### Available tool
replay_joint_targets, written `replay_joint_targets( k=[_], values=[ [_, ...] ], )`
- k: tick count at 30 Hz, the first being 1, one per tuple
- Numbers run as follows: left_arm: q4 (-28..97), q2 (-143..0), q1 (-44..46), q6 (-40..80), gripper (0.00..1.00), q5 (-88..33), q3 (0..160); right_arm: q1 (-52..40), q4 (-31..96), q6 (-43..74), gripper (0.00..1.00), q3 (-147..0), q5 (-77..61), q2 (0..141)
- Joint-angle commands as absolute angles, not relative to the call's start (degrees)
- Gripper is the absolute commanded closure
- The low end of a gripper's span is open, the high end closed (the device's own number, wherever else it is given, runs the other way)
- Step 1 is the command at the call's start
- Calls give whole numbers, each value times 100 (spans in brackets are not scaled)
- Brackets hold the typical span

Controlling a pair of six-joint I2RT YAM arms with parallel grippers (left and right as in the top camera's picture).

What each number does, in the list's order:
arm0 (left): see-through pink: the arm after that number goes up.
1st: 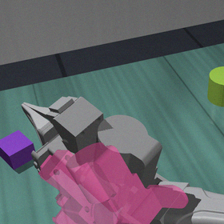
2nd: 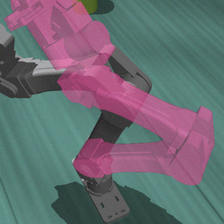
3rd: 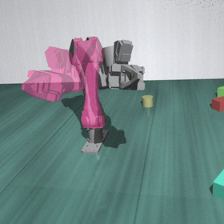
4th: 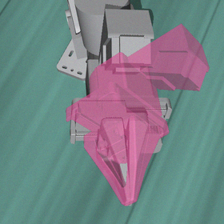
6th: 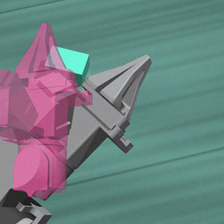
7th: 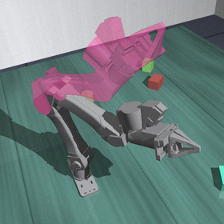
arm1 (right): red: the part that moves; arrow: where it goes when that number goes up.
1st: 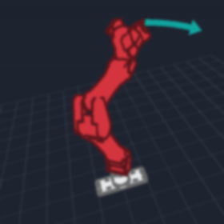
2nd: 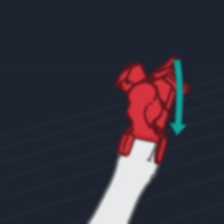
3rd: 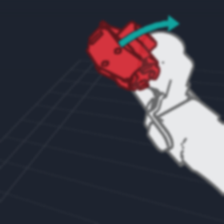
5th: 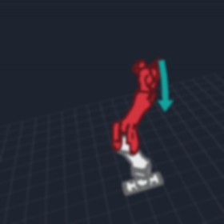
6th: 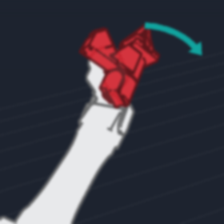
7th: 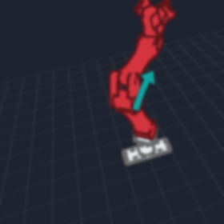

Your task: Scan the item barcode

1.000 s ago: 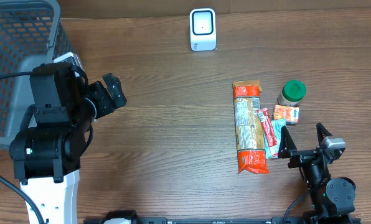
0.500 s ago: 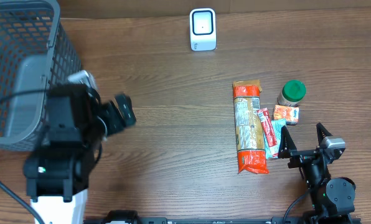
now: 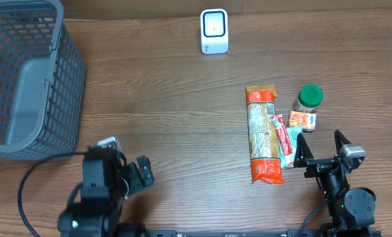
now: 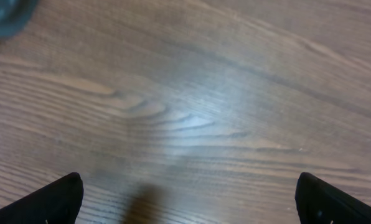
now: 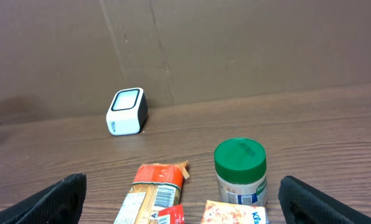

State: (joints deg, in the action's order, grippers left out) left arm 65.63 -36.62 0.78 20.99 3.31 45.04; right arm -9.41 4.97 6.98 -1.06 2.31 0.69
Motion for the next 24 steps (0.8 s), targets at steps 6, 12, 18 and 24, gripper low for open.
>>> replay_joint_targets(
  k=[6, 12, 18, 24],
  values=[
    [5290, -2469, 110, 2034, 0, 375, 3868, -919, 462, 657, 0, -45, 202, 16],
    [3385, -1754, 115, 2034, 0, 49, 3566, -919, 462, 657, 0, -45, 202, 16],
    [1422, -963, 117, 2038, 0, -143, 2799, -919, 462, 657, 0, -45, 202, 16],
    [27, -344, 121, 2038, 0, -152, 1946, -919, 462, 657, 0, -45, 202, 16]
  ],
)
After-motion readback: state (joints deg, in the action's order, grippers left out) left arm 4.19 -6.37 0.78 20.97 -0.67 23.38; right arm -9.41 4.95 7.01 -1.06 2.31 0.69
